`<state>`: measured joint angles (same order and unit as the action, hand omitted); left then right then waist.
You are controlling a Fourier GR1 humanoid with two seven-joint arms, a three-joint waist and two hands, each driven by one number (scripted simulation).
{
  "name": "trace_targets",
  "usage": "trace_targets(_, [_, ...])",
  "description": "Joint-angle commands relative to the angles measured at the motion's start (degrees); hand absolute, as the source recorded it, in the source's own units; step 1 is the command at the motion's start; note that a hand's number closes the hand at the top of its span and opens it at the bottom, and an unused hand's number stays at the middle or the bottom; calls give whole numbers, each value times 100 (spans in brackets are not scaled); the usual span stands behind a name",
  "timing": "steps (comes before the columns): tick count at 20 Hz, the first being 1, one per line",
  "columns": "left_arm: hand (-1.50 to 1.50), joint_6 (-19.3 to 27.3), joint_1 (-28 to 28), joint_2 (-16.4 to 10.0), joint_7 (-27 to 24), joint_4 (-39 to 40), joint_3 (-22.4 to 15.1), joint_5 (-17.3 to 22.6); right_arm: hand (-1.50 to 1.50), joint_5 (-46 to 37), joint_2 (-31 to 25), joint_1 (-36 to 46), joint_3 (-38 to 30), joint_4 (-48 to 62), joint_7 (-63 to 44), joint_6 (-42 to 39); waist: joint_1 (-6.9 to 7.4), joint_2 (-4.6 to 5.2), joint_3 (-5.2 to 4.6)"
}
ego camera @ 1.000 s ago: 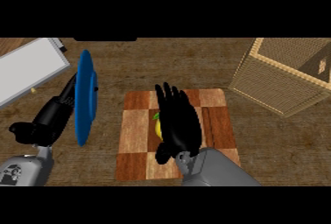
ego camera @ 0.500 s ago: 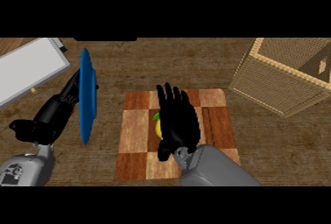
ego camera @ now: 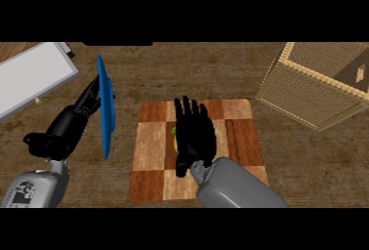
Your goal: Pick the lemon from the cutting board and place it in the basket
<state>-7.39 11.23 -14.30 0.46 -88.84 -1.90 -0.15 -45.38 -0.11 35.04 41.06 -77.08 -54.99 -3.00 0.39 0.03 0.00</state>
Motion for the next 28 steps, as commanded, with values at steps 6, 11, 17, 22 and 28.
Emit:
trace_targets(6, [0, -35, -143, 165, 164, -294, 58, -141, -150, 156, 10, -24, 211, 343, -331, 65, -6, -7, 0])
trace_targets(11, [0, -224, -243, 124, 51, -304, 253, -41, -150, 325, 10, 333, -27, 1085, -21, 315, 24, 0, 0])
trace_targets(17, [0, -530, -38, -13, -36, -32, 447, 14, -150, 472, 10, 15, -76, 1246, 486, 302, -6, 0, 0])
trace_targets(22, [0, -360, -284, 154, 128, -420, 266, -159, 150, 849, 9, 138, 499, 1544, 379, 122, 29, 1, 0])
trace_targets(28, [0, -433, -413, 161, -70, -411, 363, -192, 150, 990, 8, 327, 912, 2089, 565, 780, 87, 14, 0])
